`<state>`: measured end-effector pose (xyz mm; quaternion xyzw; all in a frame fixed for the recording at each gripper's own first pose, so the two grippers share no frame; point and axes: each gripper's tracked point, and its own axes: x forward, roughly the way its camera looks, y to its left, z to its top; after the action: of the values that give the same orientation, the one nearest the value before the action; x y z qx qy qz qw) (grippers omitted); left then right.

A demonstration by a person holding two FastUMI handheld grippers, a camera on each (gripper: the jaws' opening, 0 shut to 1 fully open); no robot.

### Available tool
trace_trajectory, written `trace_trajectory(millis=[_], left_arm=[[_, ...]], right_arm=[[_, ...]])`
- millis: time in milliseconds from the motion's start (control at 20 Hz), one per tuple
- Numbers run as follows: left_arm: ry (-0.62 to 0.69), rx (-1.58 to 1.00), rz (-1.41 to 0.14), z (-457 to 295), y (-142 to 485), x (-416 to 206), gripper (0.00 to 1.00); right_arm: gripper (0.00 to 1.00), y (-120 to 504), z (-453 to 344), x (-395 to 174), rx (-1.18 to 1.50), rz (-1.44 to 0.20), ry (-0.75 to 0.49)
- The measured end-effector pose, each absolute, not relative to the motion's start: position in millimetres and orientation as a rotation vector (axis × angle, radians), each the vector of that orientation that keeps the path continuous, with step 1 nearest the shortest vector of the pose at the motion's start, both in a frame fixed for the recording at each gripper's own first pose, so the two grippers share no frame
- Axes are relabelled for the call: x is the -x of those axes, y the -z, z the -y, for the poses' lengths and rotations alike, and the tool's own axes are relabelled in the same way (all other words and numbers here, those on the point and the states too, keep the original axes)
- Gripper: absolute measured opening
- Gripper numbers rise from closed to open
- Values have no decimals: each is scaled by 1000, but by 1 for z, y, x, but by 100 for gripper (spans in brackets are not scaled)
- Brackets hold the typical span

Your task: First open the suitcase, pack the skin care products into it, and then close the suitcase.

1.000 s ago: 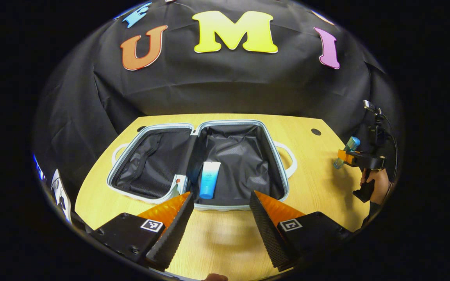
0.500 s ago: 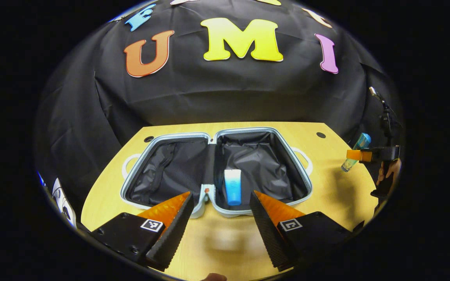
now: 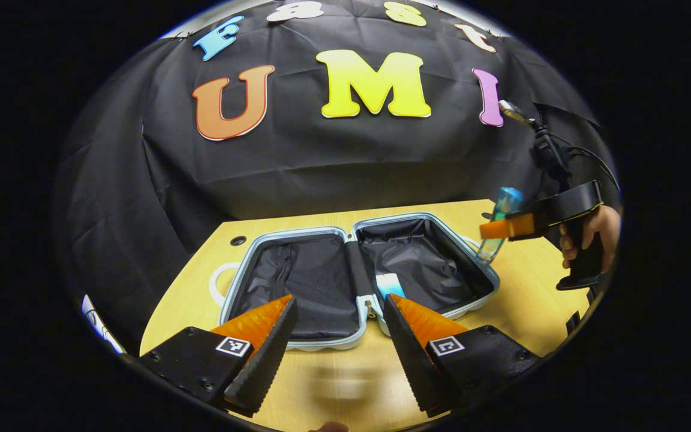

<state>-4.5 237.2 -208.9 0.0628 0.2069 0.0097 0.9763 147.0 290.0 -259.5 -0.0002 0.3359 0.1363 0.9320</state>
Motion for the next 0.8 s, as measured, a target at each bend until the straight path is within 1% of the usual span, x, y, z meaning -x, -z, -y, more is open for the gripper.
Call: trace_trajectory(millis=[150, 300, 400, 500, 550, 600, 700, 800], left_arm=[[-15, -135, -389, -252, 202, 8, 92], [-25, -123, -375, -269, 199, 10, 92], [-34, -115, -378, -279, 201, 13, 92], [-44, -103, -387, -289, 204, 15, 92], [-53, -98, -396, -295, 207, 16, 92], [-64, -92, -403, -300, 209, 17, 92], [-83, -83, -401, -311, 207, 17, 92], [-100, -79, -396, -319, 203, 17, 93]], right_arm=[[39, 293, -323, -138, 40, -825, -304], [39, 323, -341, -131, 42, -939, -294], [39, 334, -352, -134, 30, -969, -274], [39, 334, -359, -144, 26, -957, -253], [36, 332, -362, -151, 27, -948, -250], [39, 334, -363, -159, 29, -945, -244], [39, 340, -367, -173, 14, -939, -224], [39, 354, -365, -178, 5, -980, -197]])
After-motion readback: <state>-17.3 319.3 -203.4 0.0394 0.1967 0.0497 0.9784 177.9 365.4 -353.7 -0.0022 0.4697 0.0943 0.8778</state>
